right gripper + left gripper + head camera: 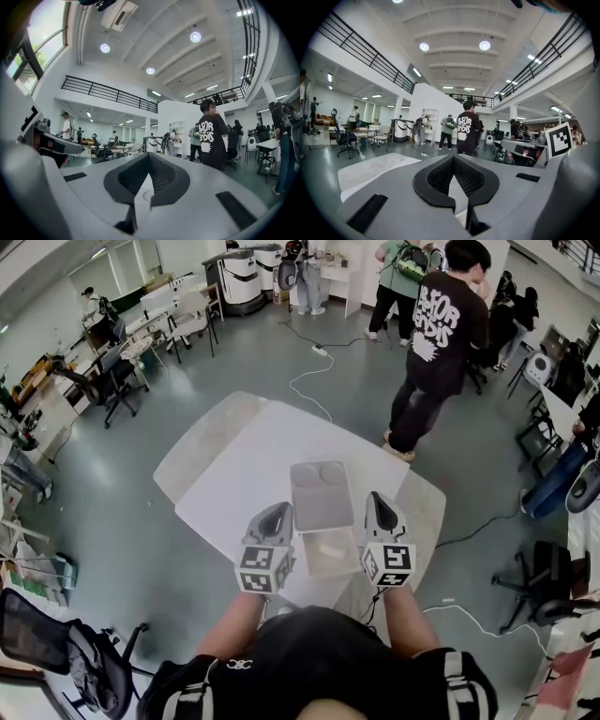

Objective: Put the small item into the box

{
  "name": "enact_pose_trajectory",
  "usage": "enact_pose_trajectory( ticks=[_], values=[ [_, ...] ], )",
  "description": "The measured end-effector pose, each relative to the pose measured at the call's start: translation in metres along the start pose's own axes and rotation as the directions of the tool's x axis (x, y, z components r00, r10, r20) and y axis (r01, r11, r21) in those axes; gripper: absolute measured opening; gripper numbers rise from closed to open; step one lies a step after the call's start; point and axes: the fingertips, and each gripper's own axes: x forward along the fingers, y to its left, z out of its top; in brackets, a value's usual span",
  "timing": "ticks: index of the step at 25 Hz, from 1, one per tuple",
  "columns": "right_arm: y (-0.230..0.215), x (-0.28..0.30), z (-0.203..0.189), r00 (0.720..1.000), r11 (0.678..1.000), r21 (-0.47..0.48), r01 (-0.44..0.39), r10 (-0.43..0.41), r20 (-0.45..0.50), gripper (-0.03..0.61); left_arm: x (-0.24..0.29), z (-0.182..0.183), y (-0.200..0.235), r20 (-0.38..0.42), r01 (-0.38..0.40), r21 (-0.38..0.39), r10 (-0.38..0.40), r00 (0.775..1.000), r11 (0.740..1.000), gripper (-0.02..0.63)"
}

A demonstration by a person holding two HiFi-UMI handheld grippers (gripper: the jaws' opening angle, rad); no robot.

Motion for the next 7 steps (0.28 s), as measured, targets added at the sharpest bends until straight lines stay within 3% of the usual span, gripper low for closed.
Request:
enact_pose_trajectory(
  ticks=[7],
  values=[
    [0.0047,-0.0010,-0.0009,1.000,1.000,0.003,-0.017,0.017,0.001,0.012,-0.0013,-0.0018,-0.0012,-0.003,0.004,0.001,-0.004,1.000,1.000,0.005]
  ],
)
